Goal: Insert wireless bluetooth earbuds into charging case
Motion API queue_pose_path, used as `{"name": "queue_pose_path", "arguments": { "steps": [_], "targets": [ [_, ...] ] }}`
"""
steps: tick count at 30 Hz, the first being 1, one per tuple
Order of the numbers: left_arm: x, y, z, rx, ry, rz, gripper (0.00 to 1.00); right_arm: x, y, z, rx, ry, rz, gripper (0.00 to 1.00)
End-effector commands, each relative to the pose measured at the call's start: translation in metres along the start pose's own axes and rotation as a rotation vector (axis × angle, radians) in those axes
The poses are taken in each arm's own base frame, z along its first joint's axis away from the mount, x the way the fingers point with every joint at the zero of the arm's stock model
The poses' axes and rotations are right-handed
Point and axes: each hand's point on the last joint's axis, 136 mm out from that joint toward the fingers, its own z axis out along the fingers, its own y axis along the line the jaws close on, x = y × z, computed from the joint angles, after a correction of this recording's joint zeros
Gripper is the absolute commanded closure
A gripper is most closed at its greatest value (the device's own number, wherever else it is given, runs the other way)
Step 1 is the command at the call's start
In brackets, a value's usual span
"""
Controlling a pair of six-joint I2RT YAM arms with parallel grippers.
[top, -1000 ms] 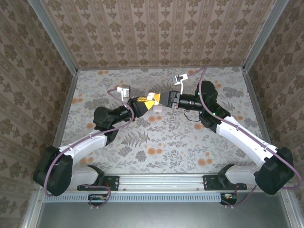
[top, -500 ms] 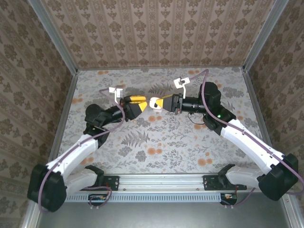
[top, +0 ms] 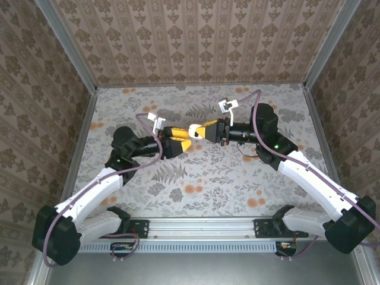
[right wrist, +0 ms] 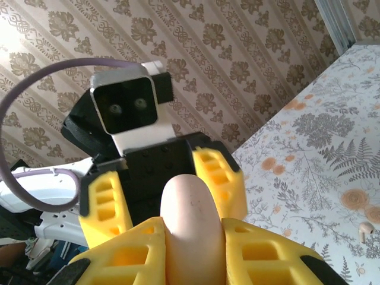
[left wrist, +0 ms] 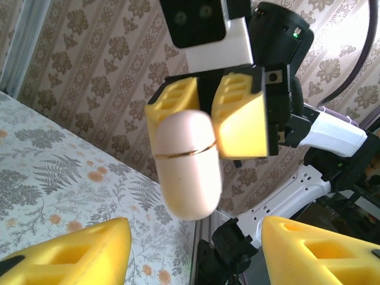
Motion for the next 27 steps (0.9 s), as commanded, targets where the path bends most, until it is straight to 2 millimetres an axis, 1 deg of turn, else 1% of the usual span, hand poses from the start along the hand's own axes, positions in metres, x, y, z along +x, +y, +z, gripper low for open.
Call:
{"name": "queue_pose_path", "arguments": {
  "steps": [1, 10, 20, 24, 27],
  "targets": [
    [-0.02, -0.02, 0.006, 0.074, -0.039, 0.071, 0.41, -0.004, 0.012, -0.003, -0.047, -0.017, -0.036, 0.89],
    [-0.026, -0.017, 0.012, 0.088, -0.064, 0.061, 0.47, 0.001, 0.013, -0.001, -0.058, -0.002, -0.029, 0.89],
    [-0.027, -0.018, 0.016, 0.102, -0.055, 0.061, 0.52, 0.002, 0.014, 0.001, -0.067, 0.006, -0.028, 0.89],
    [-0.025, -0.018, 0.018, 0.109, -0.043, 0.058, 0.59, 0.001, 0.015, 0.002, -0.067, 0.004, -0.028, 0.89],
    [-0.022, -0.016, 0.019, 0.105, -0.035, 0.054, 0.73, 0.0, 0.016, 0.001, -0.064, 0.001, -0.029, 0.89]
  ]
}}
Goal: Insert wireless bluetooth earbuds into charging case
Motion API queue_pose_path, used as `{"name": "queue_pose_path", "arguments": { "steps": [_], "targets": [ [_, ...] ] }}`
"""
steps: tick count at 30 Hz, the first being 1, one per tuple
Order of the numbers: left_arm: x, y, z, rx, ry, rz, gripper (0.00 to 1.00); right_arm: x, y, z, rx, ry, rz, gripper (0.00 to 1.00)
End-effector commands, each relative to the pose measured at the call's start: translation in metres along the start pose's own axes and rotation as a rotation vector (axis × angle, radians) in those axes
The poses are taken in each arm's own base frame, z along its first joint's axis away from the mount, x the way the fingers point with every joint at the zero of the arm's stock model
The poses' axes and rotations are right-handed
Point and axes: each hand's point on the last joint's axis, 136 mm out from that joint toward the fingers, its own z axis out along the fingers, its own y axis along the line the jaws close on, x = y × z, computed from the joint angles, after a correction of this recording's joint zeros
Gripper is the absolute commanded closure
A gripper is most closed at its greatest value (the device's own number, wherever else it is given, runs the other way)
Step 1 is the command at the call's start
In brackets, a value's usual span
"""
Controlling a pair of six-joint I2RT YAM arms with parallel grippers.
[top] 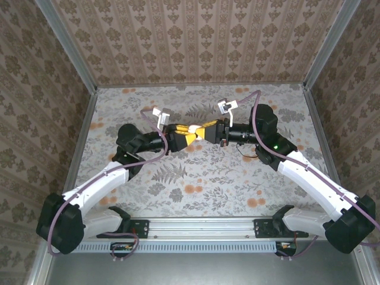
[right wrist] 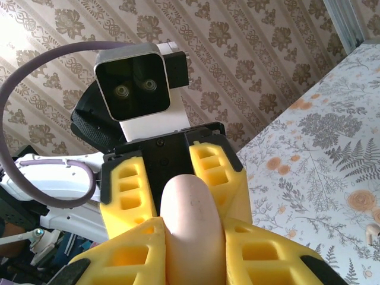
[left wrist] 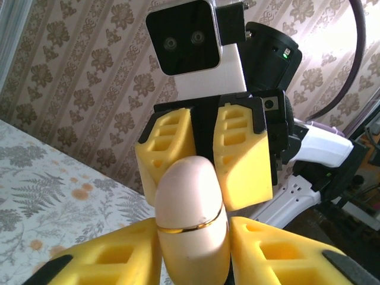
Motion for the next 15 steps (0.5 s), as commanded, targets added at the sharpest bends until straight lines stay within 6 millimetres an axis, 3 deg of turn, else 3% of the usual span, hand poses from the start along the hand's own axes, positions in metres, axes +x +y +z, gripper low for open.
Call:
{"name": "queue_pose_path", "arguments": {
  "steps": [1, 3, 5, 9, 15],
  "targets": [
    [-0.009, -0.012, 0.003, 0.039, -0.003, 0.047, 0.8, -0.003, 0.012, -0.001, -0.041, -0.005, -0.024, 0.89],
    [-0.006, -0.011, 0.003, 0.032, 0.007, 0.045, 0.9, -0.003, 0.01, -0.001, -0.034, -0.006, -0.02, 0.88],
    [-0.003, -0.009, 0.003, 0.021, 0.02, 0.05, 1.0, -0.004, 0.009, -0.001, -0.022, -0.011, -0.013, 0.81],
    [0.003, -0.015, -0.001, 0.028, 0.029, 0.118, 1.0, -0.006, -0.003, -0.001, 0.031, -0.008, 0.021, 0.67],
    [0.006, -0.027, -0.008, 0.04, 0.018, 0.237, 1.0, 0.001, -0.029, 0.003, 0.091, 0.034, 0.085, 0.58]
  ]
}}
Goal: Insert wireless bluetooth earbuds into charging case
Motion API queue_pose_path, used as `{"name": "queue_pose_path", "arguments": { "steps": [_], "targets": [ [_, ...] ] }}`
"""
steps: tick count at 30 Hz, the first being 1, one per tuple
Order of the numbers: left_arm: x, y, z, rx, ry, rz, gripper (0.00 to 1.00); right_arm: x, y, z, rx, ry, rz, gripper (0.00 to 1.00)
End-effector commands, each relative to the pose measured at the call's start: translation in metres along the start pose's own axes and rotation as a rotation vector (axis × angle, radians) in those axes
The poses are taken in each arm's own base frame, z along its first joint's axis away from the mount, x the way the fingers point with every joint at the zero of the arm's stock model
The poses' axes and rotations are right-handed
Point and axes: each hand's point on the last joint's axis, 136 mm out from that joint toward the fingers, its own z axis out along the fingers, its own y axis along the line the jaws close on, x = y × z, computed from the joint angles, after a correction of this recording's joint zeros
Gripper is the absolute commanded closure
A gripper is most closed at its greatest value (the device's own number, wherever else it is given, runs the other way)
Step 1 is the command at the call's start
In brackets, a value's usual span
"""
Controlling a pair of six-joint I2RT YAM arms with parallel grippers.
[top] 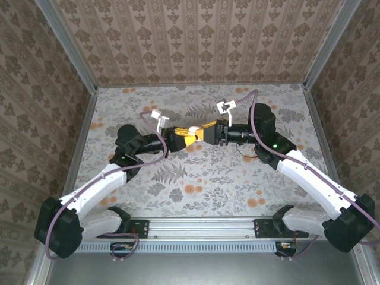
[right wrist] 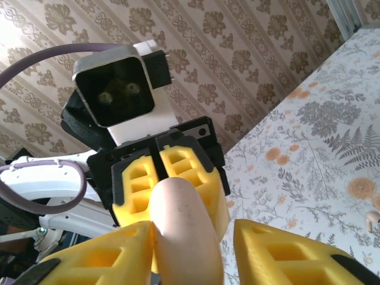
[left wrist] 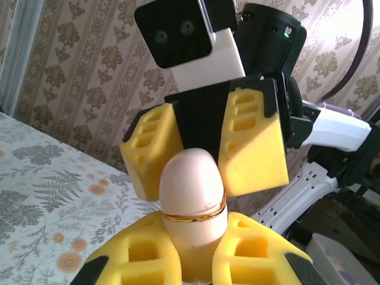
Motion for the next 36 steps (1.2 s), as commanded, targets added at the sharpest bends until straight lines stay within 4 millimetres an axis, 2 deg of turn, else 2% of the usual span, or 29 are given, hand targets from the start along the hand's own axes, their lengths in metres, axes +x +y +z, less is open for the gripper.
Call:
{"name": "queue_pose_path", "arguments": {
  "steps": [1, 9, 14, 22, 24, 29, 31, 36],
  "targets": [
    [-0.005, -0.027, -0.004, 0.068, -0.009, 0.168, 1.0, -0.003, -0.024, 0.001, 0.072, 0.006, 0.06, 0.58],
    [0.003, -0.024, -0.009, 0.033, 0.004, 0.199, 1.0, -0.004, -0.036, 0.002, 0.088, 0.011, 0.124, 0.5],
    [0.012, -0.009, -0.014, -0.068, 0.033, 0.2, 1.0, -0.008, -0.026, -0.003, 0.07, 0.005, 0.14, 0.44],
    [0.031, 0.015, -0.047, -0.301, 0.098, 0.239, 1.0, -0.015, -0.018, -0.016, 0.136, 0.002, 0.172, 0.43],
    [0.036, 0.019, -0.056, -0.356, 0.118, 0.251, 1.0, -0.013, -0.024, -0.016, 0.172, 0.002, 0.188, 0.43],
    [0.046, 0.021, -0.08, -0.485, 0.17, 0.309, 1.0, 0.006, -0.07, -0.007, 0.367, 0.06, 0.203, 0.45],
    [0.049, 0.017, -0.087, -0.501, 0.18, 0.332, 1.0, 0.018, -0.084, 0.007, 0.425, 0.127, 0.187, 0.46],
    [0.055, 0.004, -0.098, -0.511, 0.177, 0.374, 1.0, 0.043, -0.114, 0.058, 0.499, 0.298, 0.161, 0.5]
  ]
}}
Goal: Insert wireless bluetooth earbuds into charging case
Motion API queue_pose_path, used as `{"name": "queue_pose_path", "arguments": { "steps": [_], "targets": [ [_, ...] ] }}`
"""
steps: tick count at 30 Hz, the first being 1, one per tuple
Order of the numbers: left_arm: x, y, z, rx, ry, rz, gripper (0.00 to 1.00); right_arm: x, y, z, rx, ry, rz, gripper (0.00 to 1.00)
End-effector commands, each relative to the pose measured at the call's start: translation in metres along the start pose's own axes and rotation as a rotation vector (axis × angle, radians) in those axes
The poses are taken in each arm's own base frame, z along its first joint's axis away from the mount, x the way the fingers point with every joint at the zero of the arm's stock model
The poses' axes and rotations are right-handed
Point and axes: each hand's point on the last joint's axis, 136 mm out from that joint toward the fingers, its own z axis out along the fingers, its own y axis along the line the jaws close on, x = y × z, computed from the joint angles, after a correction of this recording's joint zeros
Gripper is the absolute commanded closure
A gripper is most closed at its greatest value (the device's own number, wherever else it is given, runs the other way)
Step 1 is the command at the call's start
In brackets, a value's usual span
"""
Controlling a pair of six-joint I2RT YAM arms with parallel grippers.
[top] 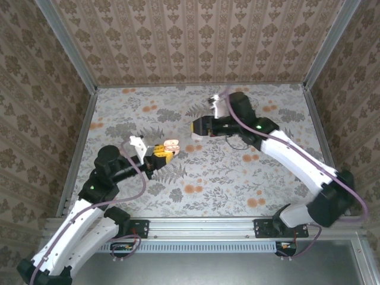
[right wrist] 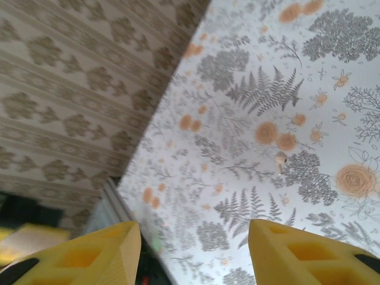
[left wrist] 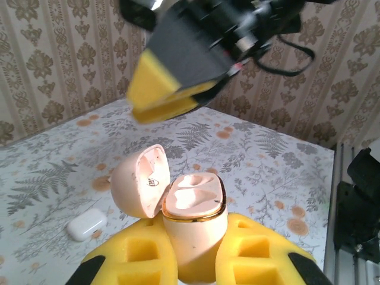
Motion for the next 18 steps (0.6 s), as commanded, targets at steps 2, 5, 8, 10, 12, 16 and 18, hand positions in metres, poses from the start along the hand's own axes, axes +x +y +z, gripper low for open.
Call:
{"name": "queue_pose_path", "arguments": {
  "steps": [2, 5, 8, 10, 12, 16, 18],
  "targets": [
    [0.017, 0.002, -0.013, -0.051, 0.034, 0.038, 1.0, 0.019, -0.028, 0.053, 0.176, 0.142, -0.054, 0.51],
    [0.016, -0.002, -0.021, -0.057, 0.022, 0.049, 1.0, 0.025, -0.038, 0.093, 0.227, 0.191, -0.058, 0.54],
    [0.019, -0.006, -0.027, -0.058, 0.029, 0.063, 1.0, 0.038, -0.049, 0.128, 0.273, 0.265, -0.057, 0.55],
    [0.019, -0.011, -0.031, -0.043, 0.026, 0.084, 1.0, 0.048, -0.054, 0.151, 0.292, 0.32, -0.07, 0.56],
    [0.018, -0.02, -0.033, -0.005, 0.006, 0.119, 1.0, 0.06, -0.059, 0.17, 0.322, 0.374, -0.086, 0.57],
    [0.013, -0.043, -0.04, 0.106, -0.095, 0.237, 1.0, 0.072, -0.065, 0.195, 0.352, 0.413, -0.101, 0.58],
    [0.011, -0.047, -0.043, 0.111, -0.131, 0.275, 1.0, 0.075, -0.069, 0.201, 0.362, 0.416, -0.095, 0.58]
  ]
}}
